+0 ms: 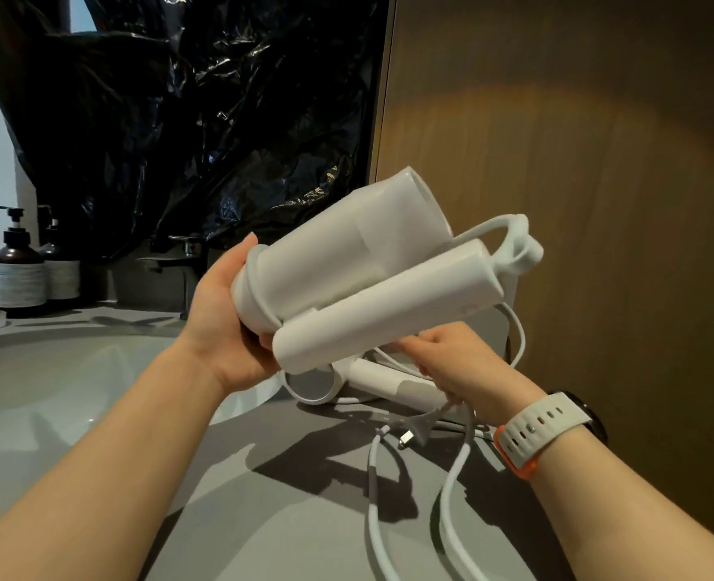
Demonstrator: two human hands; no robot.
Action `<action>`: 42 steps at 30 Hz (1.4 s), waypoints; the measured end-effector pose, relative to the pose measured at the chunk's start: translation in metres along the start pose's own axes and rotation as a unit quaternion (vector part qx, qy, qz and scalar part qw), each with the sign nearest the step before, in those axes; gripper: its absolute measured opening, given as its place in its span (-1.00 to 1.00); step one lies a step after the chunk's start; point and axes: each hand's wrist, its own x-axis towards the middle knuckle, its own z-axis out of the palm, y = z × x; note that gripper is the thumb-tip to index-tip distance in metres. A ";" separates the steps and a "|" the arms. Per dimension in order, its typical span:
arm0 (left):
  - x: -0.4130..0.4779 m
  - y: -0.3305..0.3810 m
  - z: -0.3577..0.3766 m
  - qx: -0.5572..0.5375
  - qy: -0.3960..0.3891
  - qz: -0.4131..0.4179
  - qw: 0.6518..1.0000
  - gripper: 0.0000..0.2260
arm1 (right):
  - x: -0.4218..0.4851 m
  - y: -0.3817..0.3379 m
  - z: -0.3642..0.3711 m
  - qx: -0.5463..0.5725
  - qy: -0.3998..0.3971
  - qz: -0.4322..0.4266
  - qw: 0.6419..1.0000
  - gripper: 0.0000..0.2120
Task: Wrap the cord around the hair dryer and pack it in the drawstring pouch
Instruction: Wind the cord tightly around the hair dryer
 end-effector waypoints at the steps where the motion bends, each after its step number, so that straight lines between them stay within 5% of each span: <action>1: -0.001 0.002 -0.002 0.008 -0.008 0.007 1.000 -0.70 | 0.001 -0.001 0.000 0.001 0.010 -0.010 1.000 -0.57; 6: -0.006 0.007 -0.002 0.023 -0.034 0.040 0.998 -0.68 | 0.022 -0.018 -0.015 0.153 -0.010 0.006 0.988 -0.69; 14: 0.000 0.011 -0.012 0.095 -0.051 0.058 0.992 -0.73 | 0.036 -0.028 -0.036 -0.023 0.079 -0.049 0.995 -0.84; 21: 0.001 0.006 -0.011 0.233 -0.069 0.086 0.966 -0.66 | 0.034 -0.032 -0.044 -0.008 0.030 -0.035 0.999 -0.75; 26: 0.003 -0.001 -0.005 0.312 -0.068 0.099 0.942 -0.55 | 0.035 -0.040 -0.039 -0.036 0.091 -0.051 0.994 -0.76; 33: 0.006 -0.007 -0.001 0.352 -0.036 0.147 0.923 -0.62 | 0.030 -0.069 -0.029 -0.060 0.129 -0.106 0.984 -0.74; 42: 0.010 -0.020 0.002 0.359 0.006 0.113 0.927 -0.67 | 0.007 -0.083 -0.015 0.017 0.054 -0.101 0.993 -0.70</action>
